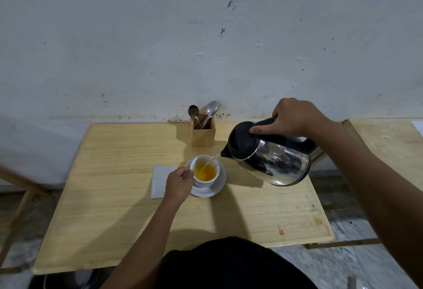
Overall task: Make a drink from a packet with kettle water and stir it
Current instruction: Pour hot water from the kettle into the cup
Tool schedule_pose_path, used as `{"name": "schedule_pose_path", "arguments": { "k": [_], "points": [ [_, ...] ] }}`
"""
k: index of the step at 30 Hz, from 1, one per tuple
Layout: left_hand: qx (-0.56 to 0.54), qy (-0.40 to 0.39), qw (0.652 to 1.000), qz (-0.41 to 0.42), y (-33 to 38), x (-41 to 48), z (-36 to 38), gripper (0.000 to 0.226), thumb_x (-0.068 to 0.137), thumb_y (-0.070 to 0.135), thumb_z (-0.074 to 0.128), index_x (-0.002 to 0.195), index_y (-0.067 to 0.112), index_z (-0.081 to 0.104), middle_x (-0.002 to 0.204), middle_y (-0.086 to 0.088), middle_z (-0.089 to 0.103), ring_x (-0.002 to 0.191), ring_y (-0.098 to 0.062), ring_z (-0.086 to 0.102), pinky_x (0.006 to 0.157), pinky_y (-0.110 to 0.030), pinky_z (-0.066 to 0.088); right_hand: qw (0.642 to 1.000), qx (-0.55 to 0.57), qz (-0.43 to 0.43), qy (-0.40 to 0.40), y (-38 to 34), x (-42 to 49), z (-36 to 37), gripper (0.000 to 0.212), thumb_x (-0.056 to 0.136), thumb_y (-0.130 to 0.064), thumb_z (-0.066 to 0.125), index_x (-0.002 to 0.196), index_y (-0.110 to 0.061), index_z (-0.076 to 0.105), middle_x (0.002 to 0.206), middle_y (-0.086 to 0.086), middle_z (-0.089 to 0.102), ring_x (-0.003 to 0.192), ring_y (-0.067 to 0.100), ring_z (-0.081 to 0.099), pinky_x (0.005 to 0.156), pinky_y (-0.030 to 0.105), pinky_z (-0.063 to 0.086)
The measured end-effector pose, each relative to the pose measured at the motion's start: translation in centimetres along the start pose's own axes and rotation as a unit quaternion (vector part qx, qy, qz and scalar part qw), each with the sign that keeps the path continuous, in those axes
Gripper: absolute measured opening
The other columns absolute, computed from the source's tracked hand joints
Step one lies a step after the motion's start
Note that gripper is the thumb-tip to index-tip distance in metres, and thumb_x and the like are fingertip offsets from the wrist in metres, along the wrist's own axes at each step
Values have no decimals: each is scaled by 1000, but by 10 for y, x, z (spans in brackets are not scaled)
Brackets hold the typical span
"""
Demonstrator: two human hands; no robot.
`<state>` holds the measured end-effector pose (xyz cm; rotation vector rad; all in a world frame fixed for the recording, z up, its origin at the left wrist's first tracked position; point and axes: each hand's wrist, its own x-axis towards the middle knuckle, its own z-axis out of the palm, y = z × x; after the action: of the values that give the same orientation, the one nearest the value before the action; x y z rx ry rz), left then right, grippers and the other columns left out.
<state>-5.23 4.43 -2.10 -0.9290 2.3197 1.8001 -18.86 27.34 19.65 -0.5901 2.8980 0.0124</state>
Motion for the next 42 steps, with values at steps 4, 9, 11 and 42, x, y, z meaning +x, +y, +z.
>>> {"name": "schedule_pose_path", "arguments": {
  "k": [4, 9, 11, 42],
  "points": [
    [2, 1, 1000, 0, 0, 0, 0, 22, 92, 21, 55, 106, 10, 67, 98, -6, 66, 96, -26, 64, 89, -51, 55, 1000, -2, 0, 0, 0, 0, 1, 76, 59, -87, 56, 47, -14, 42, 45, -2, 40, 47, 16, 45, 51, 26, 32],
    [7, 3, 1000, 3, 0, 0, 0, 22, 92, 21, 55, 105, 10, 68, 100, -8, 68, 95, -26, 64, 88, -51, 55, 1000, 0, -1, 3, 1, 1, 2, 77, 58, -88, 55, 46, -14, 40, 44, -3, 39, 46, 17, 44, 51, 26, 32],
    [7, 3, 1000, 1, 0, 0, 0, 22, 92, 21, 55, 106, 10, 68, 100, -8, 68, 95, -25, 64, 89, -50, 55, 1000, -1, -2, 2, 1, 1, 3, 77, 58, -88, 55, 46, -14, 41, 44, -3, 40, 46, 16, 45, 51, 26, 33],
    [-8, -6, 1000, -5, -2, 2, -2, 24, 91, 22, 57, 109, 9, 67, 103, -11, 69, 97, -26, 64, 89, -50, 55, 998, 57, 21, 0, 16, 1, 6, 80, 50, -91, 50, 47, -13, 31, 45, 0, 32, 46, 19, 36, 50, 27, 27]
  ]
}}
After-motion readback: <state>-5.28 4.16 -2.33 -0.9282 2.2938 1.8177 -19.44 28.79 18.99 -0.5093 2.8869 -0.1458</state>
